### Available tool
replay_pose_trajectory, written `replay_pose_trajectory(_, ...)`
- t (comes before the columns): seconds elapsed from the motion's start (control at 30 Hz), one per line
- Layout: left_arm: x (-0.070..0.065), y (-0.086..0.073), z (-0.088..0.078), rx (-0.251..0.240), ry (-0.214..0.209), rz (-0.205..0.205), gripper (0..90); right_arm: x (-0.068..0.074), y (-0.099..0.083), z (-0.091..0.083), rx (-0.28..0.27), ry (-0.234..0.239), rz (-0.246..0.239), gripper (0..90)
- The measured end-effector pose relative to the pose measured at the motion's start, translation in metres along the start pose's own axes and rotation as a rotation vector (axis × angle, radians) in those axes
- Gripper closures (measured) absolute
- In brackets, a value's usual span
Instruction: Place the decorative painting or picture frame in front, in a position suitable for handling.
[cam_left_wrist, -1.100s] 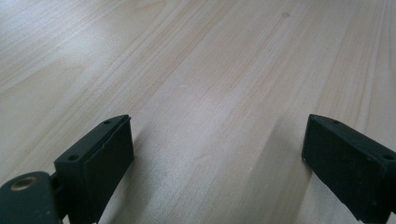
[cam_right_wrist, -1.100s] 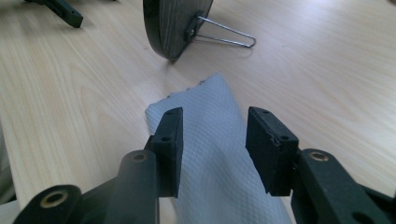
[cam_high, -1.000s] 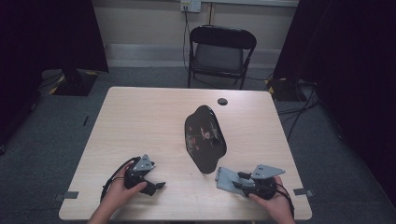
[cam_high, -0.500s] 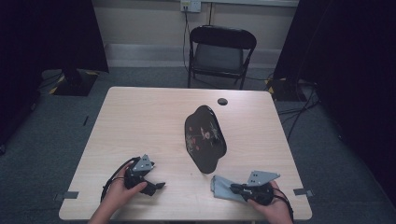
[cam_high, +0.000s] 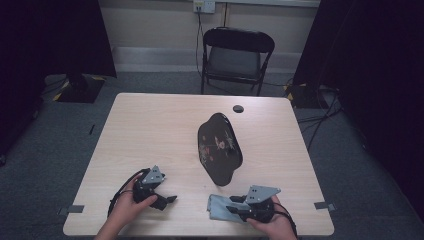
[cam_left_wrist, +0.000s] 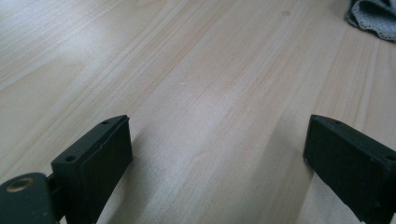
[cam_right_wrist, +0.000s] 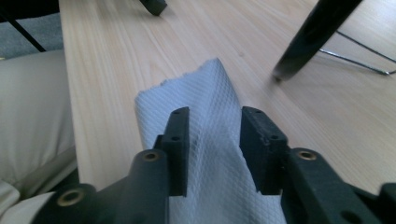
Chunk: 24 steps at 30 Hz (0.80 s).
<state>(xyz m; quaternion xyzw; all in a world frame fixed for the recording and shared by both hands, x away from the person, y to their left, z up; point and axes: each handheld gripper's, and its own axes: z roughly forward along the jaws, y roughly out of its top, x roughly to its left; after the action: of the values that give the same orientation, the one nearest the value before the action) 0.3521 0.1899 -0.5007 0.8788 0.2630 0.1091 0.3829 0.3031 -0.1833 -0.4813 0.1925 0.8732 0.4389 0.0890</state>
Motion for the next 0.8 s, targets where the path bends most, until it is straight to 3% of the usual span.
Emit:
replay_pose_trajectory(0.1,0.000,0.000,0.000,0.004,0.000,0.002,7.5,-0.003,-0.003,-0.007,-0.005,-0.002,0.013,58.3)
replay_pose_trajectory(0.2,0.000,0.000,0.000,0.002,-0.001,0.002,7.5,-0.009,-0.007,-0.020,-0.025,-0.002,0.033,60.3)
replay_pose_trajectory(0.23,0.000,0.000,0.000,0.003,0.000,0.001,7.5,-0.014,-0.011,-0.030,-0.031,-0.003,0.076,65.7)
replay_pose_trajectory(0.27,0.000,0.000,0.000,0.003,0.000,0.002,7.5,-0.014,-0.011,-0.030,-0.031,-0.003,0.076,65.7)
replay_pose_trajectory(0.33,0.000,0.000,0.000,0.003,-0.001,0.001,7.4,-0.019,-0.016,-0.038,-0.026,0.018,0.122,72.1)
replay_pose_trajectory(0.4,0.000,0.000,0.000,0.003,-0.001,0.001,7.5,-0.023,-0.023,-0.044,0.002,0.028,0.129,80.2)
replay_pose_trajectory(0.5,0.000,0.000,0.000,0.000,0.001,-0.001,7.8,-0.024,-0.026,-0.042,0.028,0.036,0.121,81.9)
replay_pose_trajectory(0.53,0.000,0.000,0.000,-0.007,-0.001,-0.003,10.4,-0.023,-0.027,-0.036,0.063,0.033,0.102,82.8)
replay_pose_trajectory(0.63,0.001,0.000,-0.003,-0.003,0.001,0.000,15.4,-0.021,-0.023,-0.027,0.067,0.024,0.083,81.2)
replay_pose_trajectory(0.8,-0.002,0.002,-0.004,0.015,0.008,0.013,15.3,-0.017,-0.011,-0.010,0.061,0.002,0.039,77.0)
